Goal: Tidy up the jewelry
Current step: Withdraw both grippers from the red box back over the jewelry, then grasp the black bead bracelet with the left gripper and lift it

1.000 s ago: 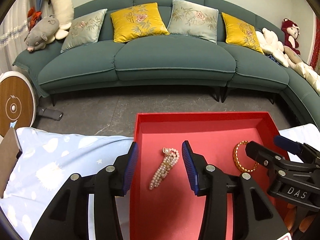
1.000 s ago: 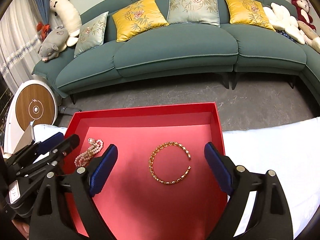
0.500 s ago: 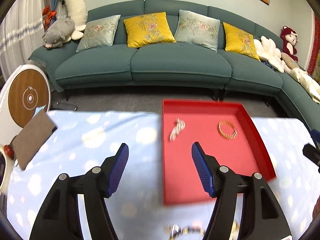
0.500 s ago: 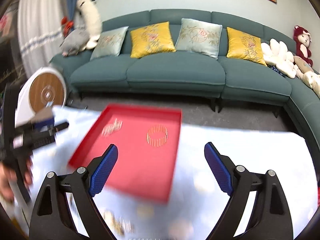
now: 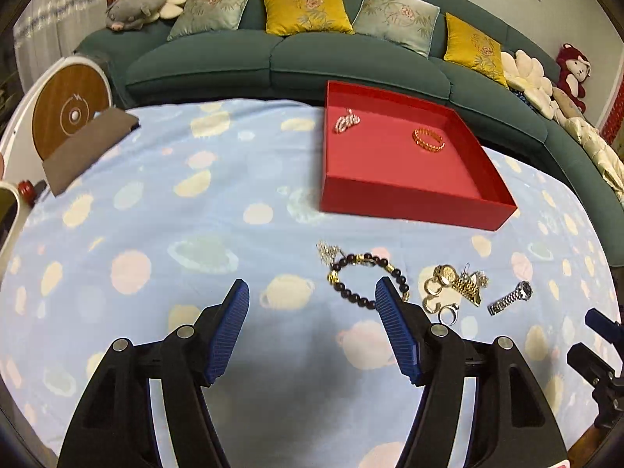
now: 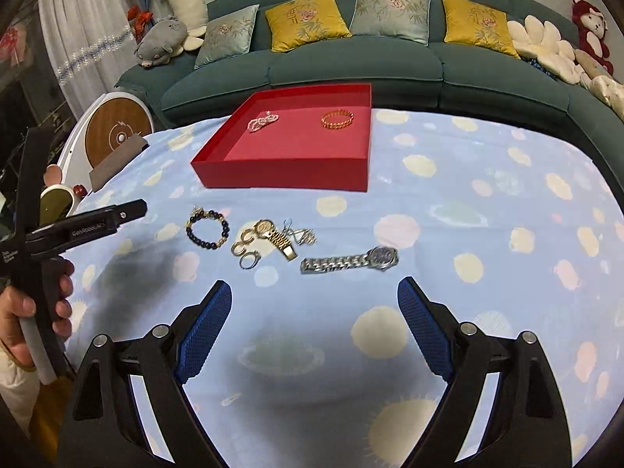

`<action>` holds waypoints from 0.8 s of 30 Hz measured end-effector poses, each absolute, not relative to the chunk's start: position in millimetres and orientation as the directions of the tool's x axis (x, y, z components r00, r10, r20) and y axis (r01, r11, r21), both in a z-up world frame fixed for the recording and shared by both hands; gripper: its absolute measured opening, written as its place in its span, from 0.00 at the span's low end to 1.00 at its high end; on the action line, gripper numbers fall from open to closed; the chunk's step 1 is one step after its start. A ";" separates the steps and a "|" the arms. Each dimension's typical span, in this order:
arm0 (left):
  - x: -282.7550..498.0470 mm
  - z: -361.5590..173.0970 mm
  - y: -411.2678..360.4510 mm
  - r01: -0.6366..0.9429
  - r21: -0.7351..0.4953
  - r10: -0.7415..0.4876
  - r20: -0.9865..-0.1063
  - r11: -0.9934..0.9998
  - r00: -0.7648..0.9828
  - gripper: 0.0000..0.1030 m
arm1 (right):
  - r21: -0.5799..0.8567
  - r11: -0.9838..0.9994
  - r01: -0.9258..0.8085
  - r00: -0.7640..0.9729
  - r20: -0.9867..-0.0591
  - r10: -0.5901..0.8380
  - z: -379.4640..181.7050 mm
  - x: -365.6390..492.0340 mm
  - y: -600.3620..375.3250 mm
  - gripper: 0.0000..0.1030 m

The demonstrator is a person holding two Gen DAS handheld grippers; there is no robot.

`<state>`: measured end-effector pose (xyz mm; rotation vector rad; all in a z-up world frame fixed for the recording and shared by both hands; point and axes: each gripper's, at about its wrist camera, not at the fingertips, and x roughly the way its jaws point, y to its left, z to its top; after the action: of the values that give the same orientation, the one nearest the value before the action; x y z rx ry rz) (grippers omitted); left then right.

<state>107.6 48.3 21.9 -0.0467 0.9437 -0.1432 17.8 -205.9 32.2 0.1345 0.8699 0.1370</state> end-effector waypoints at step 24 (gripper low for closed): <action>141.4 -34.4 14.6 0.180 -0.095 -0.183 -0.804 0.979 0.565 0.07 | 0.147 0.983 -0.110 0.582 -0.792 0.183 6.9 50.9 -169.8 0.80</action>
<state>141.4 14.6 -34.4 -0.0026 0.9461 -0.2133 50.9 -169.8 6.9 0.0848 0.9343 0.1710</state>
